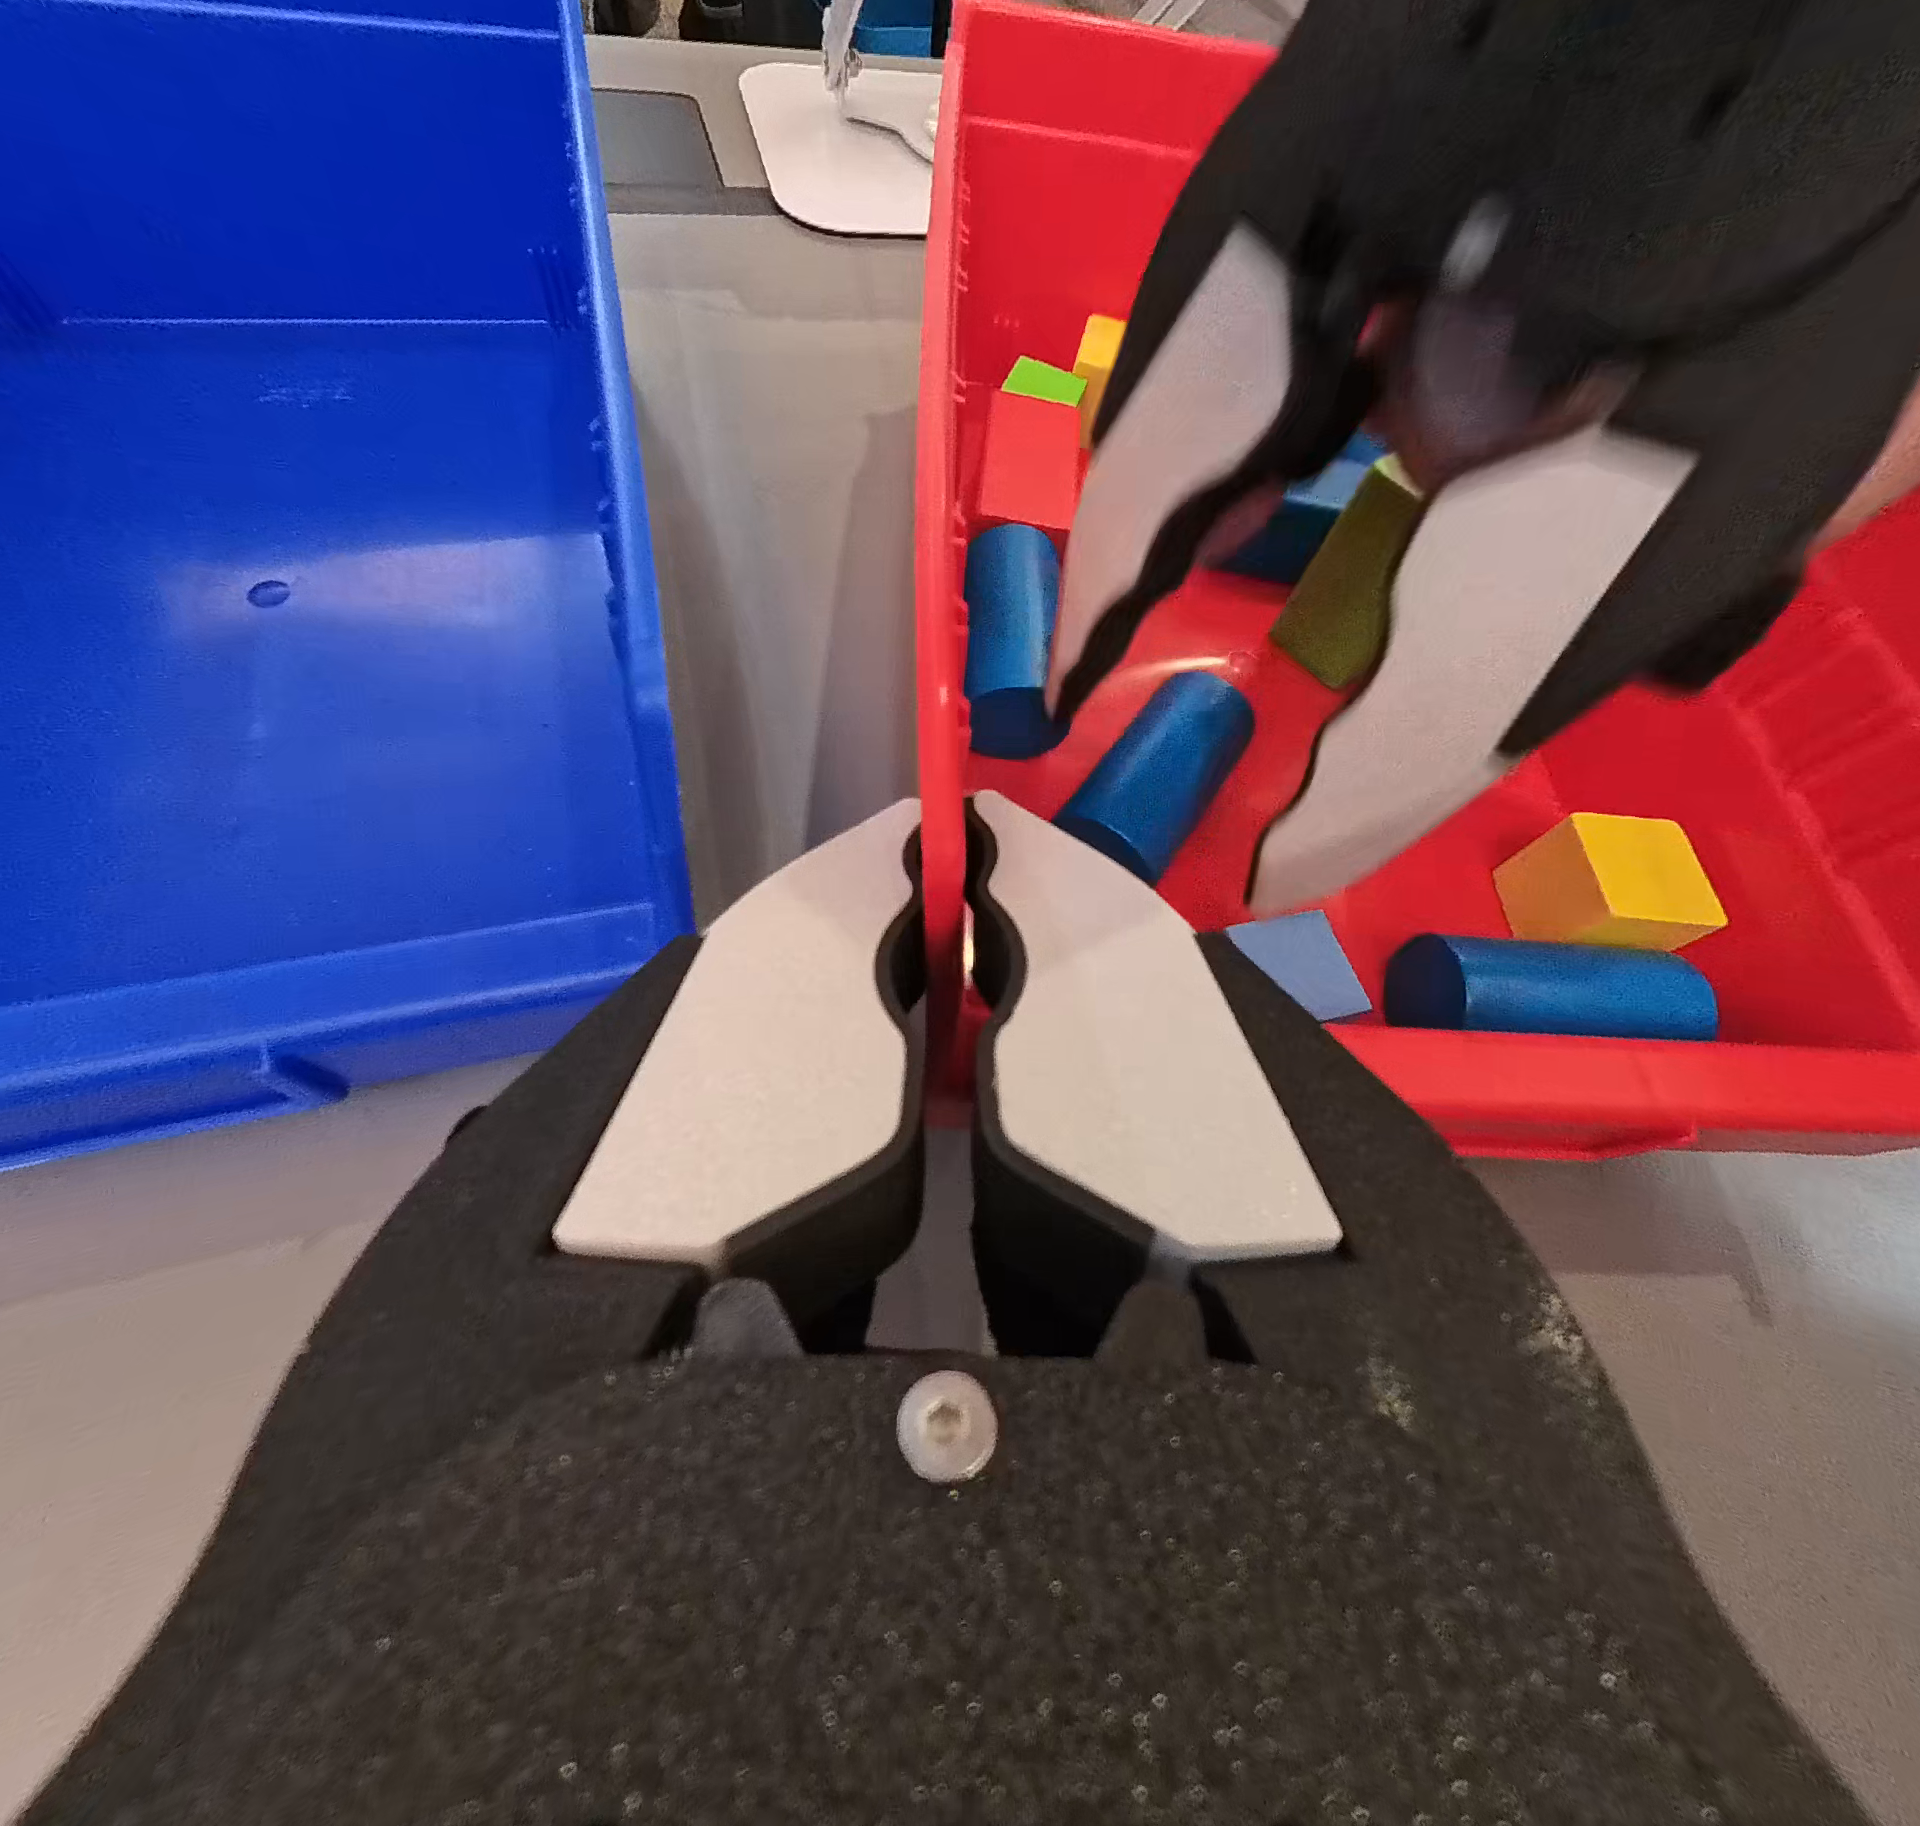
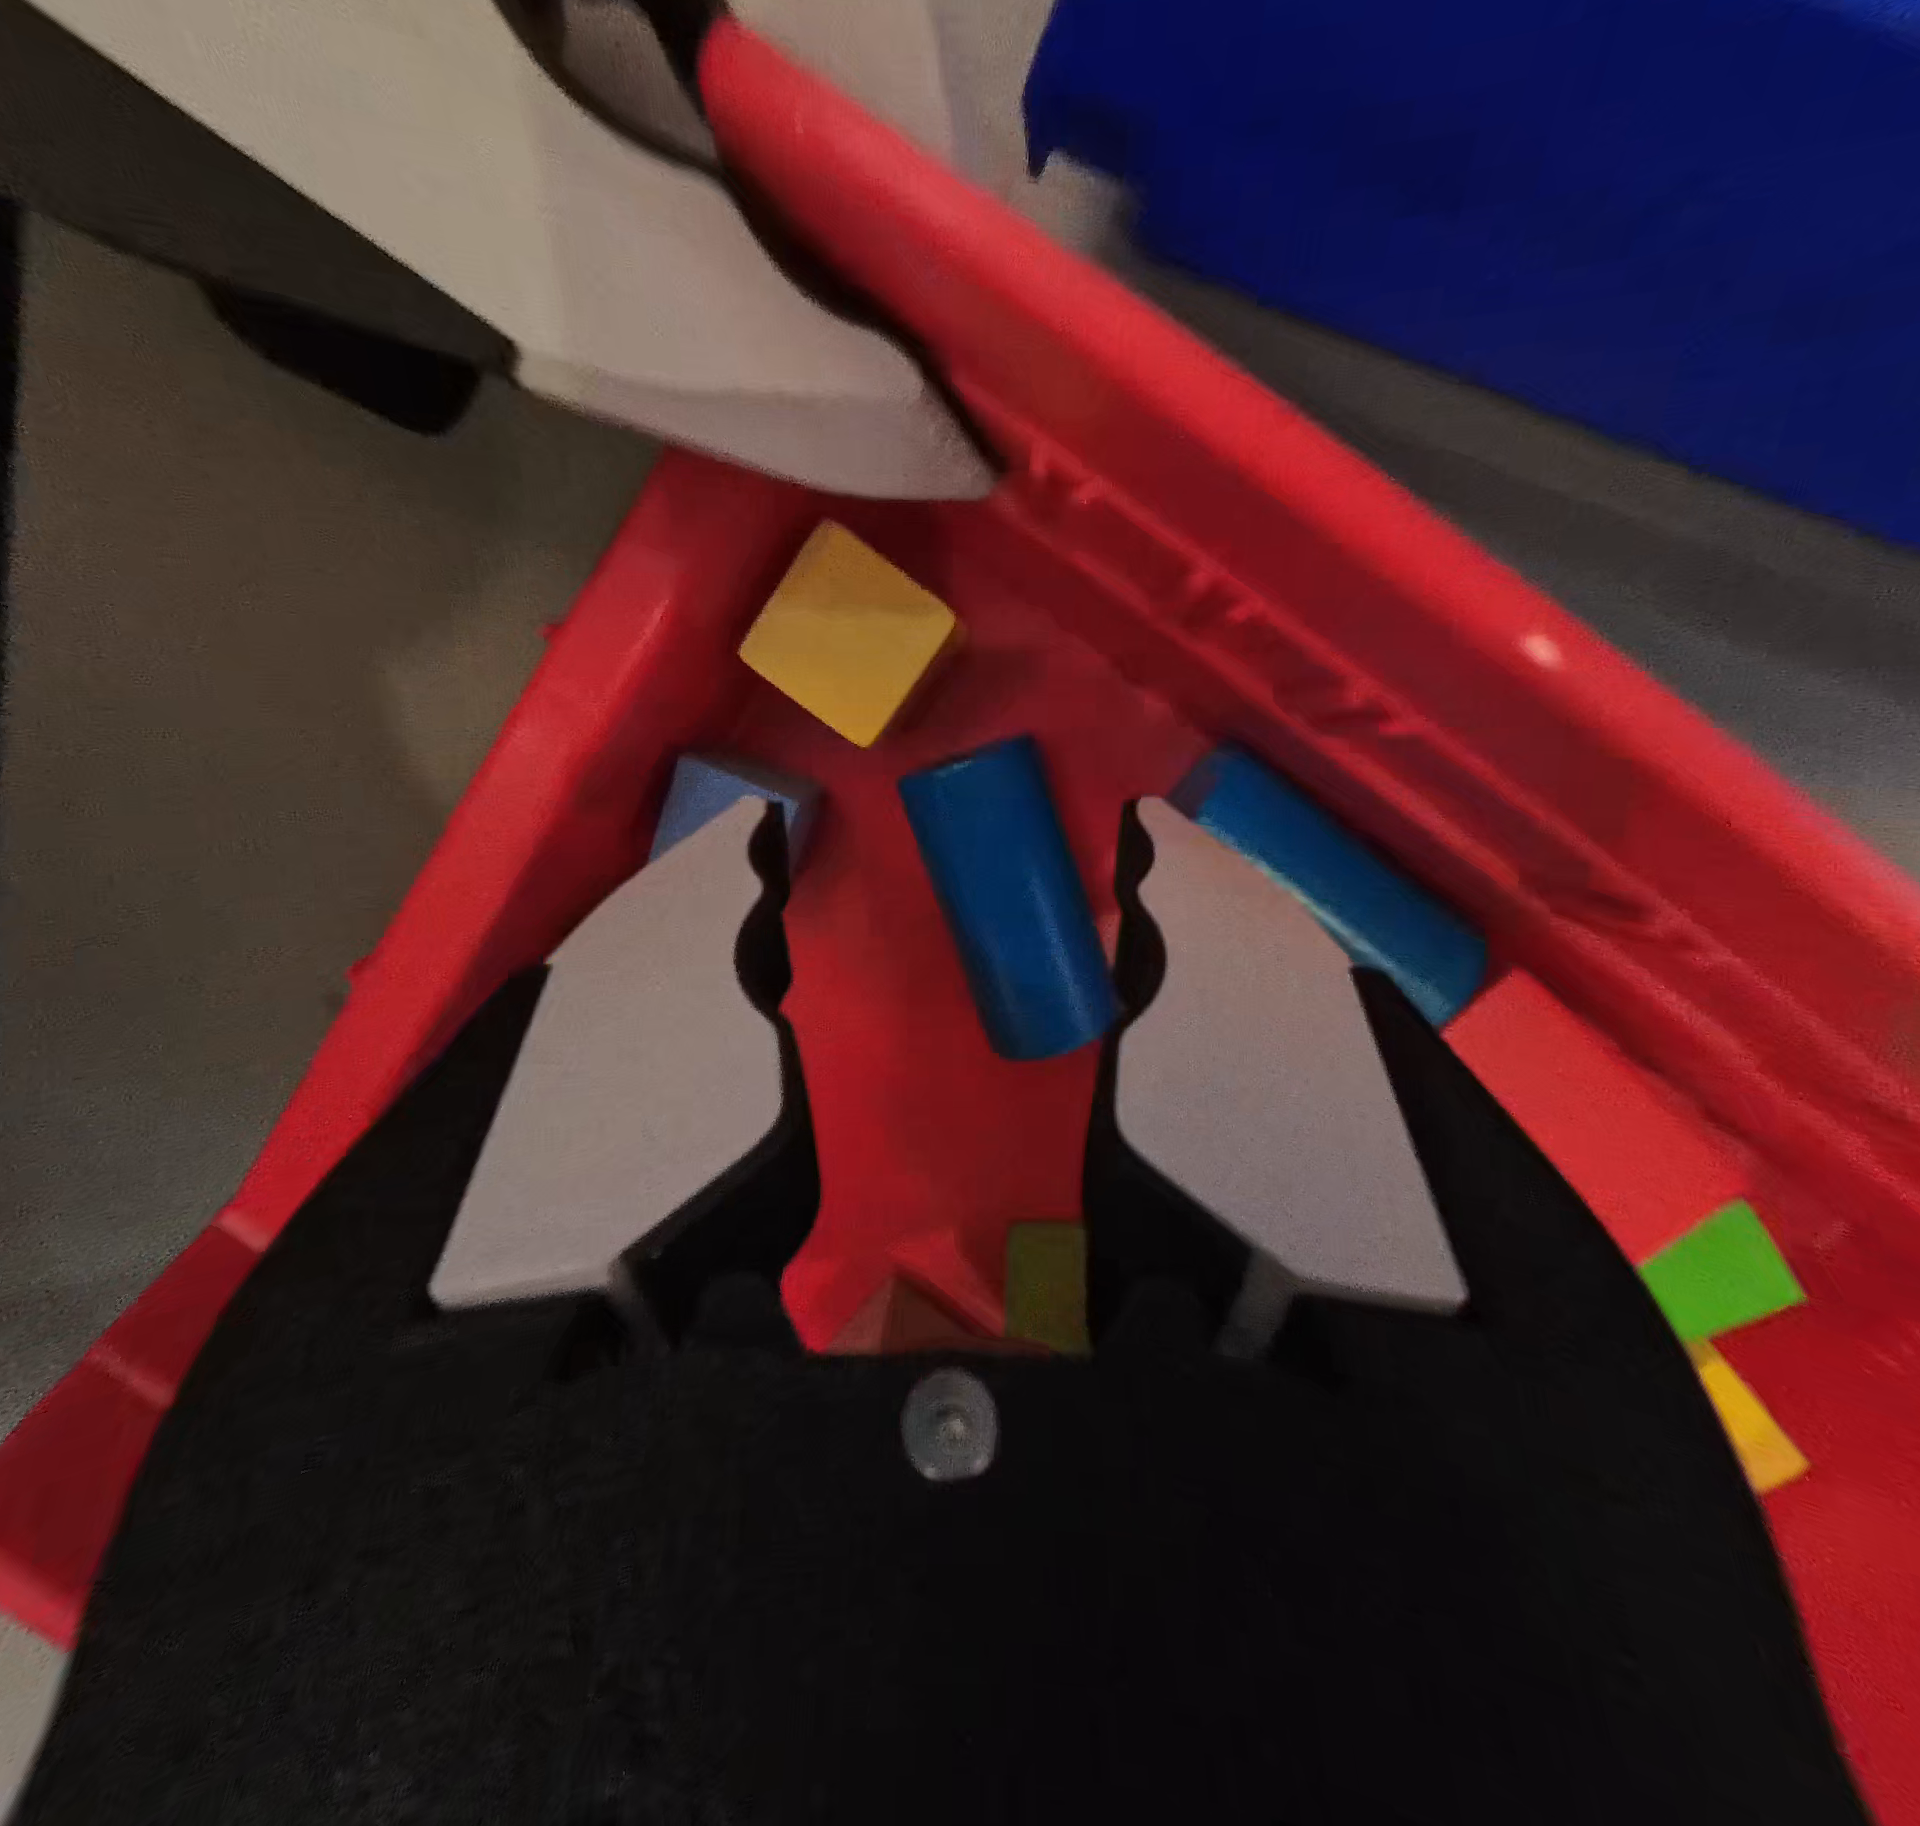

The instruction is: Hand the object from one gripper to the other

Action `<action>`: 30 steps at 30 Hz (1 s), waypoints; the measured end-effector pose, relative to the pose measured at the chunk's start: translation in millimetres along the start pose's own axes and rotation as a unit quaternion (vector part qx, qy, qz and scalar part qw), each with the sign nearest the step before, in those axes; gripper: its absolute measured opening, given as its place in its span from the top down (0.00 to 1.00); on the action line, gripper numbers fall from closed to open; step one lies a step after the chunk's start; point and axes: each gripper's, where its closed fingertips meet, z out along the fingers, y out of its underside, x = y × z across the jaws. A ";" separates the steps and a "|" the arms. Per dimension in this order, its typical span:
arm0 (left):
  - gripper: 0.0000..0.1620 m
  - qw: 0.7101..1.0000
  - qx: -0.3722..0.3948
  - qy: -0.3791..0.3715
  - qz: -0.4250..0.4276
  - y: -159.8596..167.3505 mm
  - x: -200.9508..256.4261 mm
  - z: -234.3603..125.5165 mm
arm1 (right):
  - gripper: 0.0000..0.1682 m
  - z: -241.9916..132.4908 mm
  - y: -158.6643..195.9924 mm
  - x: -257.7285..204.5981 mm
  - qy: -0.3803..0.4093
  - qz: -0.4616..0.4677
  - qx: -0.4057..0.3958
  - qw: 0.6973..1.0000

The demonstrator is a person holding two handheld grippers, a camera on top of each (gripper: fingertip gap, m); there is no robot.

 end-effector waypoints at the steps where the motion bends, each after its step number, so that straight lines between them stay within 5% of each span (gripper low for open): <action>1: 0.98 1.000 0.000 -0.001 0.001 0.2 0.1 -0.1 | 0.64 13.4 13.3 -5.8 -0.017 -0.002 -0.041 0.999; 2: 0.98 1.000 -0.001 -0.003 0.002 0.2 -0.4 -0.1 | 0.76 9.7 5.7 -15.8 -0.059 0.030 -0.009 0.998; 4: 0.98 1.000 0.000 -0.002 0.001 0.1 -0.2 0.0 | 0.83 -5.4 26.2 -30.7 -0.107 0.051 -0.057 0.991; 8: 0.98 1.000 0.000 -0.002 0.001 0.0 -0.1 -0.2 | 0.76 -66.2 100.5 31.4 0.134 -0.007 -0.258 0.957; 14: 0.98 1.000 0.000 -0.001 -0.002 0.0 0.0 -0.1 | 0.62 -24.1 6.4 -52.1 -0.035 -0.047 -0.028 0.998; 20: 0.98 1.000 0.000 0.002 0.002 0.0 0.4 -0.1 | 0.52 24.4 6.5 -67.2 -0.137 -0.062 -0.029 0.988; 24: 0.98 1.000 0.001 0.009 0.007 -0.4 0.6 0.6 | 0.68 -2.3 -1.9 -67.5 -0.243 -0.018 0.021 0.970; 30: 0.98 0.999 0.002 0.041 -0.010 -2.4 -2.6 3.4 | 0.73 23.3 14.9 -47.6 -0.084 -0.205 -0.060 0.973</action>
